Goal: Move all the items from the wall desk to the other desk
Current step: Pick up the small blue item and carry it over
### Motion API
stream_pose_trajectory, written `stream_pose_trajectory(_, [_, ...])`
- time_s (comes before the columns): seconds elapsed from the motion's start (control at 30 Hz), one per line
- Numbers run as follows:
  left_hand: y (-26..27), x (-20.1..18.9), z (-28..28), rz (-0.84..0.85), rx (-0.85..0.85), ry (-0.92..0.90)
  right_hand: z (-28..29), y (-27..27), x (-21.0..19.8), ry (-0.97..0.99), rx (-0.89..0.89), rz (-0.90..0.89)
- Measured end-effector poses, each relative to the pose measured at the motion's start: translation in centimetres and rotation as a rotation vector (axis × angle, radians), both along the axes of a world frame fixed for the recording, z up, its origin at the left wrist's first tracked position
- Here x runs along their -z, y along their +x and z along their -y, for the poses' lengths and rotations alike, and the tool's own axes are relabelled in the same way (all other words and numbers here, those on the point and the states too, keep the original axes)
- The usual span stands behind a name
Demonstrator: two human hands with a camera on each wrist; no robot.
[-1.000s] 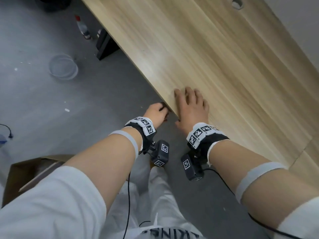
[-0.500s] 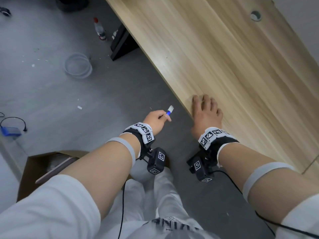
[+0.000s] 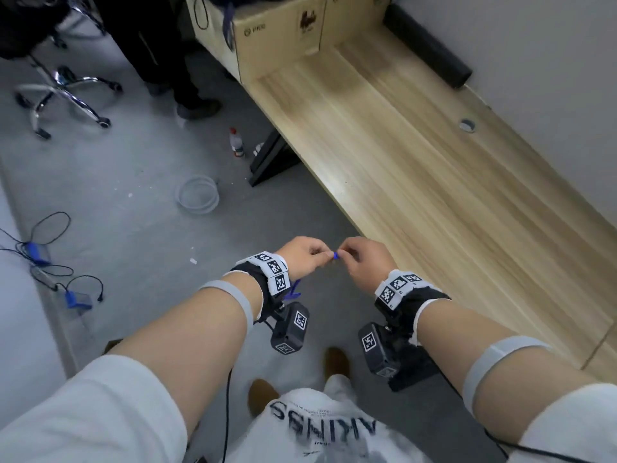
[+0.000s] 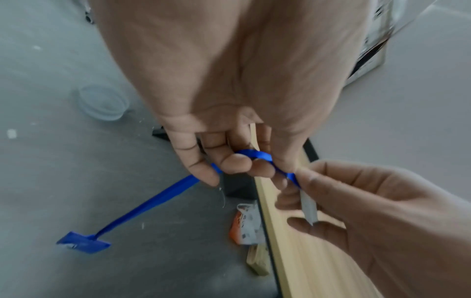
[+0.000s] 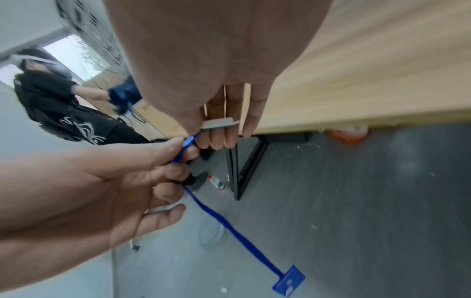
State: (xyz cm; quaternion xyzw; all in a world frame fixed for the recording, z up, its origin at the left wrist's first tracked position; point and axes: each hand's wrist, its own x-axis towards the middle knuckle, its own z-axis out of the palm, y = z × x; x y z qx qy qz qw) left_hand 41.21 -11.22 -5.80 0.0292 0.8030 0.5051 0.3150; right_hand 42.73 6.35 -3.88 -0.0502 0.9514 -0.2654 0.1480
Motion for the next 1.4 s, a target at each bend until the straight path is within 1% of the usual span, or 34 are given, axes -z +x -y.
stream_pose_trajectory(0.1, [-0.8, -3.9, 1.8, -0.080, 0.005, -0.025, -0.1, -0.8, -3.6, 0.052, 0.066, -0.071])
stream_pose_trajectory(0.17, [-1.1, -6.0, 3.1, -0.144, 0.018, -0.070, -1.2, -1.5, -6.0, 0.112, 0.181, -0.143])
stream_pose_trajectory(0.23, [-1.0, -7.4, 4.7, -0.191, 0.017, -0.108, -2.8, -2.0, -8.4, 0.187, 0.333, -0.174])
stream_pose_trajectory(0.33, [-0.8, -8.4, 6.6, -0.256, 0.029, -0.154, -5.6, -1.7, -11.3, 0.275, 0.548, -0.104])
stream_pose_trajectory(0.4, [-0.4, -8.8, 7.2, -0.284, 0.027, -0.144, -6.1, -1.0, -12.0, 0.283, 0.603, -0.079])
stream_pose_trajectory(0.47, [0.1, -9.4, 6.9, -0.317, 0.038, -0.099, -4.8, -0.1, -11.8, 0.190, 0.552, -0.119])
stream_pose_trajectory(0.53, [0.7, -10.0, 5.7, -0.347, 0.079, -0.070, -1.8, 1.0, -11.3, 0.027, 0.389, -0.141])
stream_pose_trajectory(0.6, [1.3, -10.4, 4.4, -0.351, 0.106, -0.060, 1.8, 2.1, -11.1, -0.171, 0.230, -0.035])
stream_pose_trajectory(0.63, [1.6, -10.6, 3.8, -0.357, 0.113, -0.043, 3.5, 2.6, -10.9, -0.229, 0.171, 0.015])
stream_pose_trajectory(0.67, [1.8, -10.6, 3.3, -0.364, 0.116, -0.028, 4.7, 3.0, -10.6, -0.240, 0.129, 0.029])
stream_pose_trajectory(0.73, [2.2, -10.7, 2.8, -0.370, 0.127, -0.023, 5.7, 3.6, -10.2, -0.190, 0.113, 0.007])
stream_pose_trajectory(0.77, [2.5, -10.7, 2.8, -0.368, 0.131, -0.032, 5.5, 3.9, -10.2, -0.150, 0.117, 0.011])
stream_pose_trajectory(0.83, [3.1, -10.4, 3.1, -0.344, 0.139, -0.047, 4.3, 4.5, -10.3, -0.057, 0.070, 0.039])
stream_pose_trajectory(0.9, [3.8, -9.5, 3.9, -0.316, 0.153, -0.071, 2.4, 5.1, -10.4, -0.021, 0.033, 0.070])
stream_pose_trajectory(0.93, [4.2, -9.1, 4.4, -0.299, 0.152, -0.072, 1.2, 5.3, -10.4, -0.014, 0.056, 0.068])
stream_pose_trajectory(0.97, [4.6, -8.7, 5.0, -0.282, 0.144, -0.070, 0.1, 5.4, -10.3, 0.001, 0.117, 0.051])
stream_pose_trajectory(1.03, [5.3, -8.2, 6.2, -0.275, 0.115, -0.099, -1.9, 5.4, -9.9, 0.052, 0.285, 0.008])
stream_pose_trajectory(1.07, [5.7, -8.3, 6.8, -0.277, 0.099, -0.119, -2.4, 5.3, -9.8, 0.070, 0.340, 0.001])
stream_pose_trajectory(1.1, [6.1, -8.6, 7.2, -0.276, 0.083, -0.124, -2.4, 5.2, -9.9, 0.067, 0.355, 0.016])
stream_pose_trajectory(1.13, [6.4, -9.0, 7.6, -0.269, 0.065, -0.107, -2.1, 5.0, -10.0, 0.041, 0.329, 0.042])
stream_pose_trajectory(1.2, [7.1, -10.4, 7.7, -0.262, 0.023, -0.053, -0.5, 4.8, -10.4, -0.080, 0.212, 0.103])
stream_pose_trajectory(1.27, [7.9, -12.5, 7.1, -0.294, 0.006, -0.024, 1.8, 5.2, -11.6, -0.255, 0.068, 0.132])
stream_pose_trajectory(1.33, [8.2, -14.4, 6.0, -0.328, 0.020, -0.015, 3.5, 5.7, -12.9, -0.415, -0.008, 0.107])
stream_pose_trajectory(1.4, [8.7, -16.7, 4.1, -0.373, 0.038, 0.001, 3.8, 6.6, -14.6, -0.525, -0.053, 0.059])
